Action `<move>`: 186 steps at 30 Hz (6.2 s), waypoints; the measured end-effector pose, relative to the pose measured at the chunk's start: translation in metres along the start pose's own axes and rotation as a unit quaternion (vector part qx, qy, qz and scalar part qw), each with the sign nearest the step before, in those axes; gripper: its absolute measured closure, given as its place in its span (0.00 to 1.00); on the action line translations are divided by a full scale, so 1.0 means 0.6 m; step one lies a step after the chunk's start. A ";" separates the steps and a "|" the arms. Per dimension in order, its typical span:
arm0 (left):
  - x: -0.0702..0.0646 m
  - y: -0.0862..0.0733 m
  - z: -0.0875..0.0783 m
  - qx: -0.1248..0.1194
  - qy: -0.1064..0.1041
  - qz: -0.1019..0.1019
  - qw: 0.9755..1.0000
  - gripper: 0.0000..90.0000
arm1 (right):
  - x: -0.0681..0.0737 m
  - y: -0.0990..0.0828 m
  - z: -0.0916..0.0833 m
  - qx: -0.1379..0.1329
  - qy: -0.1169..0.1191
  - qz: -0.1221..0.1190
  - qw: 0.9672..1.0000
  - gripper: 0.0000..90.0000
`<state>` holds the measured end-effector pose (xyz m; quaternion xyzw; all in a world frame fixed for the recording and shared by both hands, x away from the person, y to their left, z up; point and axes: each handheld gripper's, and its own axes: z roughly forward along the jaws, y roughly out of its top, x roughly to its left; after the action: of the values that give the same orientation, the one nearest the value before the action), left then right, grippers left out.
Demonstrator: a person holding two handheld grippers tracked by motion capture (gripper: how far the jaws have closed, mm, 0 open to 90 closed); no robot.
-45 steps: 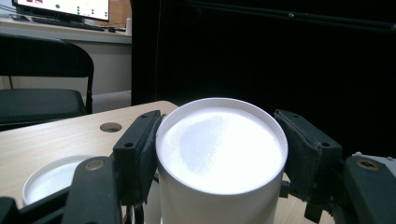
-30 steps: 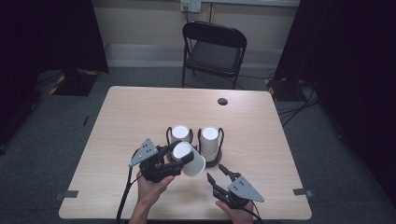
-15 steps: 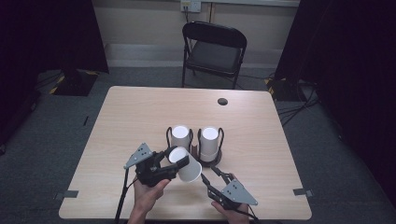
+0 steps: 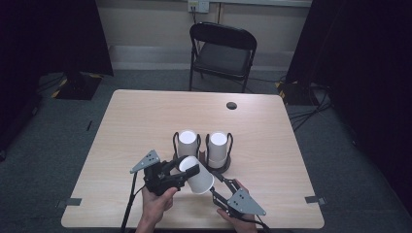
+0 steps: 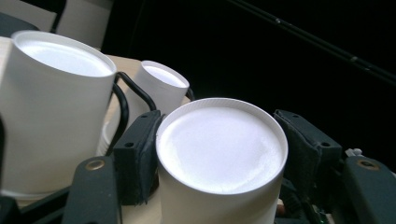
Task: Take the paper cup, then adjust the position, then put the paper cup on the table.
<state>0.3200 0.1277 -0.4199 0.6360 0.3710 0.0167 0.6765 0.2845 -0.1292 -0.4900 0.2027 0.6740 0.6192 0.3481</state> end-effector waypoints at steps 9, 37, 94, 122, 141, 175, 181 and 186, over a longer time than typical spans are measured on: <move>-0.002 -0.006 0.013 0.010 -0.027 -0.014 1.000 0.38 | -0.005 0.002 0.010 -0.015 0.003 -0.004 1.000 0.74; 0.000 -0.006 0.018 0.000 -0.014 0.002 1.000 0.35 | -0.007 0.003 0.004 -0.008 0.008 0.001 1.000 0.91; 0.013 -0.021 -0.003 0.024 0.096 0.205 0.974 0.18 | -0.066 0.019 -0.002 0.197 0.048 0.102 0.974 0.94; -0.006 -0.053 0.012 0.112 0.010 0.328 0.938 0.21 | -0.097 0.045 0.020 0.327 0.145 0.083 0.930 0.94; -0.035 -0.097 0.040 0.184 -0.018 0.424 0.887 0.19 | -0.100 0.059 0.034 0.385 0.215 0.060 0.896 0.94; -0.068 -0.124 0.099 0.194 0.020 0.497 0.845 0.14 | -0.116 0.062 0.045 0.380 0.198 0.112 0.897 0.96; -0.065 -0.122 0.102 0.179 0.021 0.488 0.854 0.16 | -0.117 0.064 0.048 0.376 0.185 0.139 0.897 0.97; -0.064 -0.123 0.107 0.182 0.026 0.493 0.851 0.17 | -0.123 0.060 0.052 0.379 0.180 0.154 0.895 0.97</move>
<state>0.2925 0.0403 -0.4712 0.8465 0.0231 0.2966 0.4415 0.3510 -0.1543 -0.4384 0.3056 0.8689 0.3889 0.0184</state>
